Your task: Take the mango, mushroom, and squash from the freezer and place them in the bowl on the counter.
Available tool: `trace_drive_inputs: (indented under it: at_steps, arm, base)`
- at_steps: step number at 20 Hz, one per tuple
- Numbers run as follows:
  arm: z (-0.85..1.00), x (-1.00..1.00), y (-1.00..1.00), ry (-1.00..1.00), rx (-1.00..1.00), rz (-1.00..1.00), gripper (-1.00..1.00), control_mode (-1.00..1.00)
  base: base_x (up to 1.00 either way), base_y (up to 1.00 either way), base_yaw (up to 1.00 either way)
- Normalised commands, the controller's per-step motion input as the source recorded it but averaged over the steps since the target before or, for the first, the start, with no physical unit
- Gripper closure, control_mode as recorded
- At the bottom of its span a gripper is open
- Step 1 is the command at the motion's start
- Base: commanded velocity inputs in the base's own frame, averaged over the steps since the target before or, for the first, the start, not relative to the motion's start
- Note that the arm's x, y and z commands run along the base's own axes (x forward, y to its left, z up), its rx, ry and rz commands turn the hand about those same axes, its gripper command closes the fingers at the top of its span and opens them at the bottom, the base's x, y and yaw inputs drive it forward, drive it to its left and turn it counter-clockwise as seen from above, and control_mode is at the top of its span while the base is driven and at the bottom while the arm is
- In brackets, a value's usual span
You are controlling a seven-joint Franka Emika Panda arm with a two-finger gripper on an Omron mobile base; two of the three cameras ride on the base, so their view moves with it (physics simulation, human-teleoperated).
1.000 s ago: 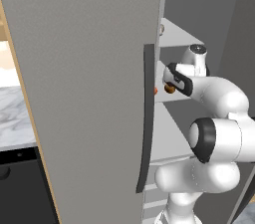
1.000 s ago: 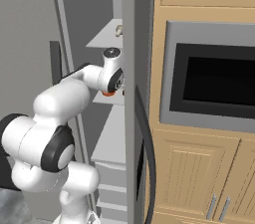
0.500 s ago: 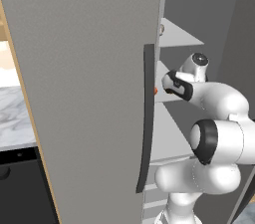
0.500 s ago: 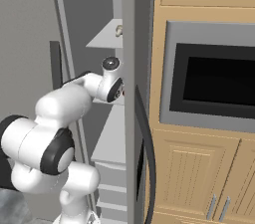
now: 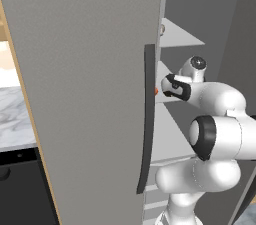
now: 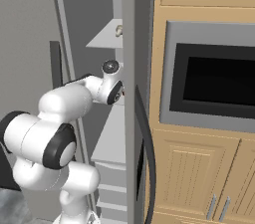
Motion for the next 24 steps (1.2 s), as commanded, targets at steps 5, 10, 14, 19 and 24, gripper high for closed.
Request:
trace_drive_inputs:
  at_steps: [5,10,14,19,24]
  arm:
    - [-0.06,0.22,0.00,0.01,0.00,0.00,-1.00,-1.00]
    - [-0.12,0.16,0.00,0.00,0.00,0.00,-1.00,-1.00]
    - [-0.09,0.13,0.00,0.00,0.00,0.00,-1.00,-1.00]
    - [-0.03,0.13,0.00,0.00,0.00,0.00,-1.00,-1.00]
    - [-0.01,0.11,0.00,0.00,0.00,0.00,-1.00,-1.00]
  base:
    - [0.00,0.00,0.00]
    - [0.00,0.00,0.00]
    - [0.00,0.00,0.00]
    - [0.00,0.00,0.00]
    - [0.00,0.00,0.00]
